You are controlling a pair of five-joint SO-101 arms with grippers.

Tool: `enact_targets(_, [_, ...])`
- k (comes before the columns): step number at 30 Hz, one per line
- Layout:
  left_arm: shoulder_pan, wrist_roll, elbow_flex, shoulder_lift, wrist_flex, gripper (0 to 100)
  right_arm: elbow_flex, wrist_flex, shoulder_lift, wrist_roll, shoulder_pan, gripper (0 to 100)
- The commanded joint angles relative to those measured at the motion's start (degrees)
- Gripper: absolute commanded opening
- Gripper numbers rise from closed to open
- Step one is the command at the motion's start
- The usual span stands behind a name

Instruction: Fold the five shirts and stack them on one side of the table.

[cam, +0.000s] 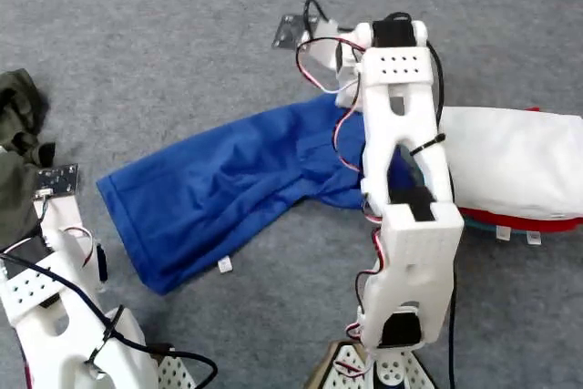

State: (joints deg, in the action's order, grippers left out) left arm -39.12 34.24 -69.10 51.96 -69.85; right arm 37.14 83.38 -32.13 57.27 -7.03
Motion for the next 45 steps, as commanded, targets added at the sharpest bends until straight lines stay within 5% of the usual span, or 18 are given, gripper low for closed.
enact_targets(1, [0.44,0.00,0.00,0.22,1.76,2,5.93,-1.32,-1.01,-1.58,0.48,30.6])
enact_targets(4, [0.44,-0.09,0.79,0.22,2.73,2,9.27,11.25,-1.10,2.29,0.48,23.8])
enact_targets(7, [0.53,-3.16,1.14,0.22,6.07,2,11.65,19.16,-0.92,3.60,1.27,0.0])
enact_targets(11, [2.37,-9.05,2.20,-0.31,10.64,2,3.03,19.08,4.62,3.43,5.58,11.4])
enact_targets(17, [15.21,-15.12,2.37,-0.31,11.08,2,-31.08,18.02,23.96,10.46,6.99,7.9])
enact_targets(22, [21.36,-19.60,0.62,-0.40,14.86,2,-55.69,8.70,39.43,11.78,4.26,7.7])
enact_targets(28, [21.45,-19.87,-2.29,-0.40,15.91,2,-72.31,-7.91,39.16,11.34,0.92,7.7])
enact_targets(34, [21.45,-19.87,-3.60,-0.40,16.00,2,-67.74,-26.99,29.23,6.86,-0.22,7.9])
enact_targets(45, [21.36,-19.78,-9.41,0.22,21.19,2,-42.86,-18.99,19.74,3.69,-9.10,7.7])
